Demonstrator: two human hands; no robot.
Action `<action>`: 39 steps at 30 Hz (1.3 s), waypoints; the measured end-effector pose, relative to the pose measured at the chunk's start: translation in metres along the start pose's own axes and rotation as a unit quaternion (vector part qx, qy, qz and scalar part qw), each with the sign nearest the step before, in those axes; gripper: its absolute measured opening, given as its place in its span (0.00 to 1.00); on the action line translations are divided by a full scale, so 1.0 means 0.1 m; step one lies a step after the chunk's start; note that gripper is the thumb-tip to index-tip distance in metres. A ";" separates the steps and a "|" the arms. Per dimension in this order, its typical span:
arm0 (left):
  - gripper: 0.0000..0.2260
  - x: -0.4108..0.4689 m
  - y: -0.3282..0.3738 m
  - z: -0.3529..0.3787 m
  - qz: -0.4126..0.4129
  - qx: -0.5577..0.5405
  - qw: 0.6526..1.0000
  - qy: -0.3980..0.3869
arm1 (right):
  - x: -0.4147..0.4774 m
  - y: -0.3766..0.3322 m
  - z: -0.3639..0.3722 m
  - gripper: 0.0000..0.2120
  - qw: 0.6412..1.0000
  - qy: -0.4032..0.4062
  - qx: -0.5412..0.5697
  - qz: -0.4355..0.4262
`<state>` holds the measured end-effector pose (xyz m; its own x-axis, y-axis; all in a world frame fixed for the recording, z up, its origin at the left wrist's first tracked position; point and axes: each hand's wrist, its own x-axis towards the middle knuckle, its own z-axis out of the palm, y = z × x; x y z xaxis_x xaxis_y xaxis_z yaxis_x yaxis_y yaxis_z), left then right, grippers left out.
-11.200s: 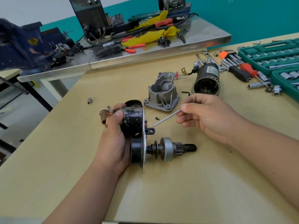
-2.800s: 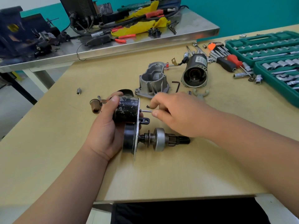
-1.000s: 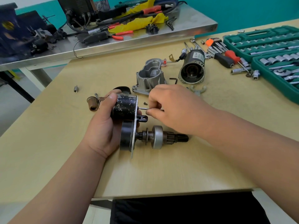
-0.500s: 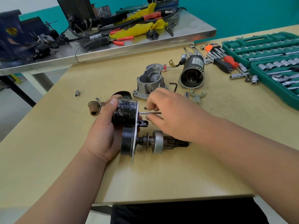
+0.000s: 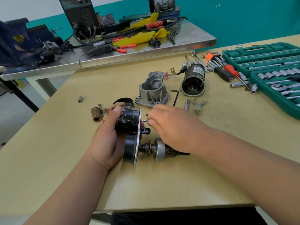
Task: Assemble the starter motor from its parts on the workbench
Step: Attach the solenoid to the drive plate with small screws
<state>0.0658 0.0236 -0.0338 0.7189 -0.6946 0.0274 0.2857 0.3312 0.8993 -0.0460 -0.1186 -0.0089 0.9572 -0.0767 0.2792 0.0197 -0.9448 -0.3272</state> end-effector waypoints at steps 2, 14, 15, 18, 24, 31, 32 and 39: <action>0.10 0.00 0.00 0.00 -0.003 -0.009 1.000 0.005 | 0.00 0.00 0.00 0.06 0.999 0.013 0.042 0.023; 0.13 -0.01 0.02 0.04 0.006 0.008 1.000 0.011 | 0.01 0.01 -0.06 0.10 0.998 0.050 -0.014 -0.024; 0.13 -0.02 0.02 0.05 0.005 0.009 1.000 0.010 | 0.01 0.02 -0.07 0.10 0.999 0.046 -0.007 -0.022; 0.13 -0.02 0.01 0.05 0.008 0.006 1.000 0.011 | 0.02 0.03 -0.07 0.11 0.999 0.032 0.033 0.001; 0.10 0.00 -0.01 0.02 0.013 -0.003 1.000 0.004 | 0.03 0.07 -0.06 0.10 0.978 -0.014 0.190 0.083; 0.07 -0.02 -0.01 0.03 0.017 -0.005 1.000 0.018 | 0.05 0.17 -0.12 0.09 0.984 -0.044 0.144 0.094; 0.07 -0.02 0.03 -0.03 0.020 -0.008 1.000 0.020 | 0.04 0.22 -0.14 0.09 0.986 -0.044 0.120 0.107; 0.18 -0.04 0.50 -0.73 0.090 0.017 0.995 -0.036 | 0.05 0.31 0.01 0.10 0.987 -0.085 -0.088 0.100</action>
<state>0.1233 0.0892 -0.0210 0.7086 -0.6704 0.2198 0.1332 0.4330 0.8915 -0.0400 -0.1484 -0.0185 0.9717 -0.2272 0.0645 -0.2112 -0.9581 -0.1935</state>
